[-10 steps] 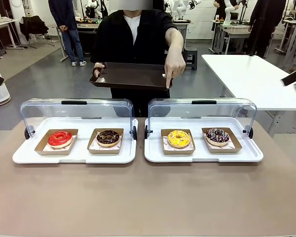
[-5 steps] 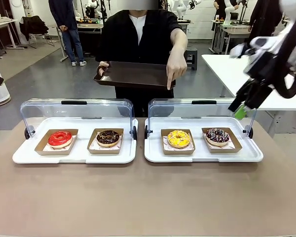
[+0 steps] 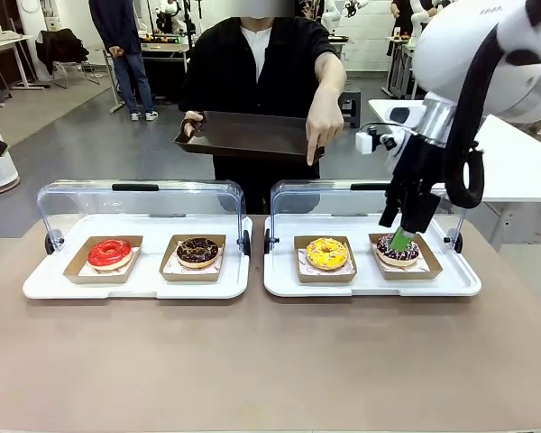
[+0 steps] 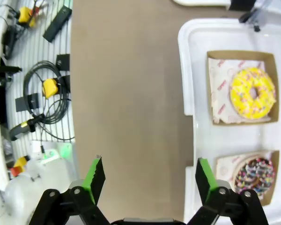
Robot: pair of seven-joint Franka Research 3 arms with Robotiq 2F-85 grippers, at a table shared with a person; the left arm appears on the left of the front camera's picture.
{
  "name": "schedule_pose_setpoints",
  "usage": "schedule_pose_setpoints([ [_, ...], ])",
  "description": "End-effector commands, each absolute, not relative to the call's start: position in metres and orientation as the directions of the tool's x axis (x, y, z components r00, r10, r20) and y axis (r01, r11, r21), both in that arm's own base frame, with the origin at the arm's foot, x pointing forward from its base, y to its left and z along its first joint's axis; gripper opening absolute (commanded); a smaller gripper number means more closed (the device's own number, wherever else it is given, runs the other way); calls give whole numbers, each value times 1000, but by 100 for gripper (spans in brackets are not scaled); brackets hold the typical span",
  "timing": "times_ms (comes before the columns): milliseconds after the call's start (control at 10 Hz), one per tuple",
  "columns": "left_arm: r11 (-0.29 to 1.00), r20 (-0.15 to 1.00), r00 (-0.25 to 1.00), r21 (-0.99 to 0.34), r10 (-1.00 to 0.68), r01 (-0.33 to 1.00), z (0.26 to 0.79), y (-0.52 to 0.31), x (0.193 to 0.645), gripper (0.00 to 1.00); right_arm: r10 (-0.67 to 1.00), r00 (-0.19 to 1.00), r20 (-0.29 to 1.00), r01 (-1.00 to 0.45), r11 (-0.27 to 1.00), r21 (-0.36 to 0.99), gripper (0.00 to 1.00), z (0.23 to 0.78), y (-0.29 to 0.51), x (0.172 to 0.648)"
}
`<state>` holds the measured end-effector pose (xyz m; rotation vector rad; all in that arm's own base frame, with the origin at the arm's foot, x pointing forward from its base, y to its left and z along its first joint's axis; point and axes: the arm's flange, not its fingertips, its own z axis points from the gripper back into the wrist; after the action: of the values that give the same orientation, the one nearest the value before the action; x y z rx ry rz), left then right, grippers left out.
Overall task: Provide the desired donut to the person.
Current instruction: Pick up and lift the Paper togo box containing the Donut pointed at by the person.
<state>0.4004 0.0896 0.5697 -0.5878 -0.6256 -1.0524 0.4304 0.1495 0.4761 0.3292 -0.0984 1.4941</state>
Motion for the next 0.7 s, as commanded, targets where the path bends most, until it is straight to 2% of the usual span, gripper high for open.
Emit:
schedule_pose_setpoints([
  [0,370,726,349,-140,-592,919,571,90,401,100,957,-7,291,-991,-46,126,100,460,151,428],
  [200,370,726,349,-140,-592,919,571,90,401,100,946,-43,320,-990,-84,115,100,459,147,426],
  [300,370,726,349,-140,-592,919,571,90,401,100,922,-38,386,-987,-95,130,100,465,141,422],
  [400,370,726,349,-140,-592,919,571,90,401,100,959,-21,282,-990,-59,129,100,461,154,427],
  [600,370,726,349,-140,-592,919,571,90,401,100,959,-21,282,-990,-59,129,100,461,154,427],
])
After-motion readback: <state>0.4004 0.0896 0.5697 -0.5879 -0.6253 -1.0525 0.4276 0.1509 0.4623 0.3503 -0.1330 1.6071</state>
